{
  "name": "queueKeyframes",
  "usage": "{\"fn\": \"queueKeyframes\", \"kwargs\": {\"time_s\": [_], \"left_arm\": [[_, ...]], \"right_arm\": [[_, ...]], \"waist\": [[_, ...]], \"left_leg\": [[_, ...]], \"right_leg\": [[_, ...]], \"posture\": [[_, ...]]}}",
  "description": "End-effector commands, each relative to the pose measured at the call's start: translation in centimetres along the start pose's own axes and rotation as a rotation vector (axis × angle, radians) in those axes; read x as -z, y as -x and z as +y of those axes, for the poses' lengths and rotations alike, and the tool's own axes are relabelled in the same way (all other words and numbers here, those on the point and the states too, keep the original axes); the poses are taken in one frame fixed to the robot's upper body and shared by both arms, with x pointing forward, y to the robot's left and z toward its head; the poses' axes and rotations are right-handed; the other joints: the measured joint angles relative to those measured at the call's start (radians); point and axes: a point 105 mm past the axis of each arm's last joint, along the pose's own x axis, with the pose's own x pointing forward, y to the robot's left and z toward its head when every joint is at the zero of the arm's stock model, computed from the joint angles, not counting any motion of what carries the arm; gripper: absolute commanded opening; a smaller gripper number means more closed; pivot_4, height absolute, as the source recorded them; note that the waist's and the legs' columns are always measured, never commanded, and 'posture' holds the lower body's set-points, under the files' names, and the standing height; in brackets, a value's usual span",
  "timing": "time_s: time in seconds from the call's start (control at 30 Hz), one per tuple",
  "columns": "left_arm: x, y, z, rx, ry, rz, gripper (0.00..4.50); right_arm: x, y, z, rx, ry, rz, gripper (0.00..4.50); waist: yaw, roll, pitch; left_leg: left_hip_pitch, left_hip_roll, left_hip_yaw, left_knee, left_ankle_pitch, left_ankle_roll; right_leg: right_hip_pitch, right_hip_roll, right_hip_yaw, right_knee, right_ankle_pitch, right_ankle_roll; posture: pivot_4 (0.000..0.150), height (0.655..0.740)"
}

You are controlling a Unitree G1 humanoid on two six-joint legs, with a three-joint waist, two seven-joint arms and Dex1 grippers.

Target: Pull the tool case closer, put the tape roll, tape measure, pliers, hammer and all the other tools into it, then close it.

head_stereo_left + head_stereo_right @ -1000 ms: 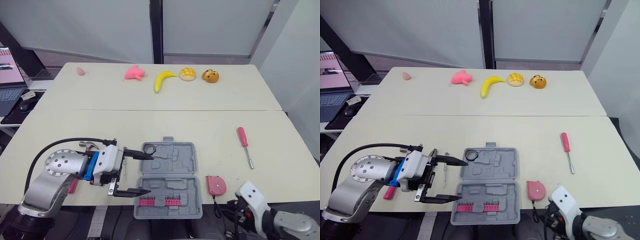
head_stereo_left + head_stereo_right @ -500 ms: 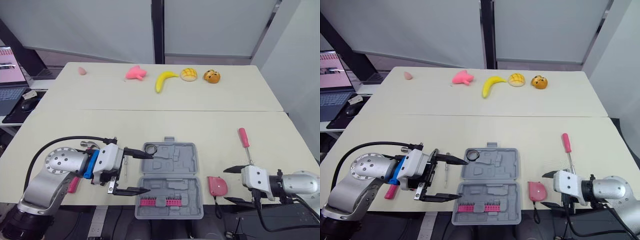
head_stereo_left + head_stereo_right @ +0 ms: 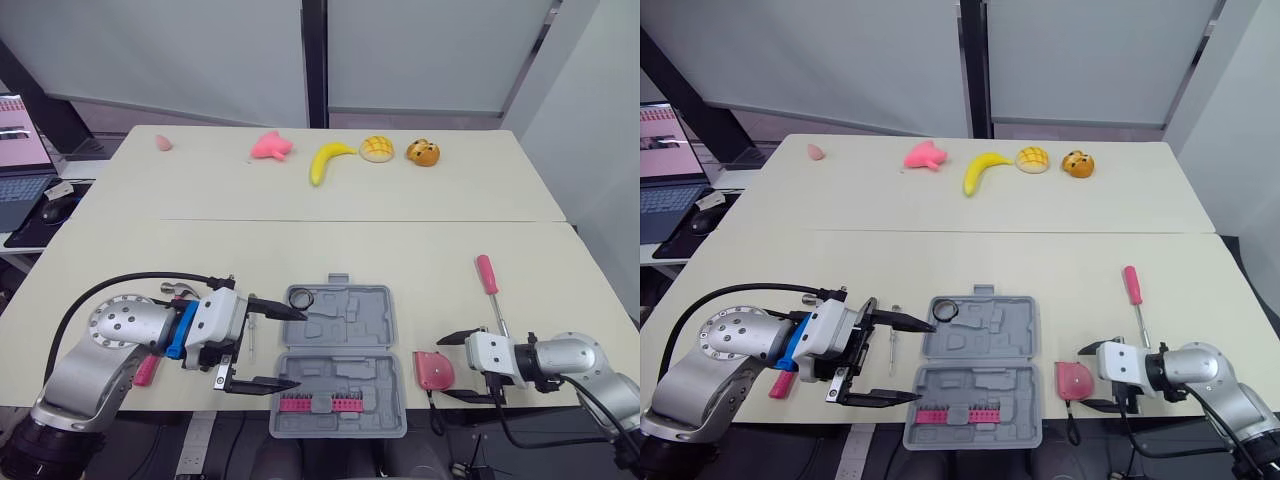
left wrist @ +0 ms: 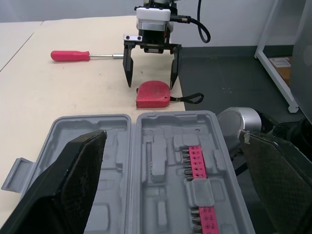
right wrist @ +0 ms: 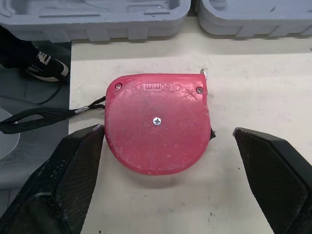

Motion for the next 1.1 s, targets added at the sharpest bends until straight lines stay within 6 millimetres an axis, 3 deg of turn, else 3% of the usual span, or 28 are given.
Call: {"fn": "queueKeyframes", "kwargs": {"time_s": [0.03, 0.57, 0.77, 0.9, 1.1], "left_arm": [[-0.6, -0.1, -0.2, 0.030, -0.032, 0.001, 4.50], [-1.1, 0.0, 0.3, 0.027, -0.040, 0.015, 4.50], [-0.8, 0.4, 0.6, 0.015, -0.042, 0.024, 4.50], [-0.4, 0.8, 0.9, -0.017, -0.033, 0.029, 4.50], [0.1, 1.9, 1.7, -0.109, -0.003, 0.045, 4.50]], "right_arm": [[-0.2, 0.0, -0.3, -0.010, 0.030, -0.004, 4.49], [-0.6, -1.0, -0.4, -0.029, 0.030, -0.035, 4.49], [-1.1, -1.0, -0.7, -0.014, 0.068, -0.049, 3.17], [-1.9, -0.2, -1.3, 0.015, 0.079, -0.061, 3.17], [-4.7, 1.8, -2.9, 0.058, 0.161, 0.006, 3.17]], "waist": [[0.000, 0.000, 0.000], [0.000, 0.000, 0.000], [0.000, 0.000, 0.000], [0.000, 0.001, 0.000], [0.000, 0.003, 0.002]], "left_leg": [[0.000, 0.000, 0.000, 0.000, 0.000, 0.000], [0.001, 0.000, -0.001, 0.000, 0.000, 0.000], [0.001, 0.000, -0.001, 0.000, 0.000, 0.000], [0.002, 0.000, -0.001, 0.000, 0.000, 0.000], [0.002, 0.000, -0.001, 0.000, 0.000, 0.000]], "right_leg": [[0.000, 0.000, 0.000, 0.000, 0.000, 0.000], [0.002, 0.000, 0.000, 0.000, 0.000, 0.000], [0.002, 0.000, 0.000, 0.000, 0.000, 0.000], [0.002, 0.000, 0.000, 0.000, 0.000, 0.000], [0.002, 0.000, -0.001, 0.000, 0.000, 0.000]], "posture": [[0.150, 0.7255], [0.150, 0.7255], [0.150, 0.7255], [0.150, 0.7255], [0.150, 0.7255]]}}
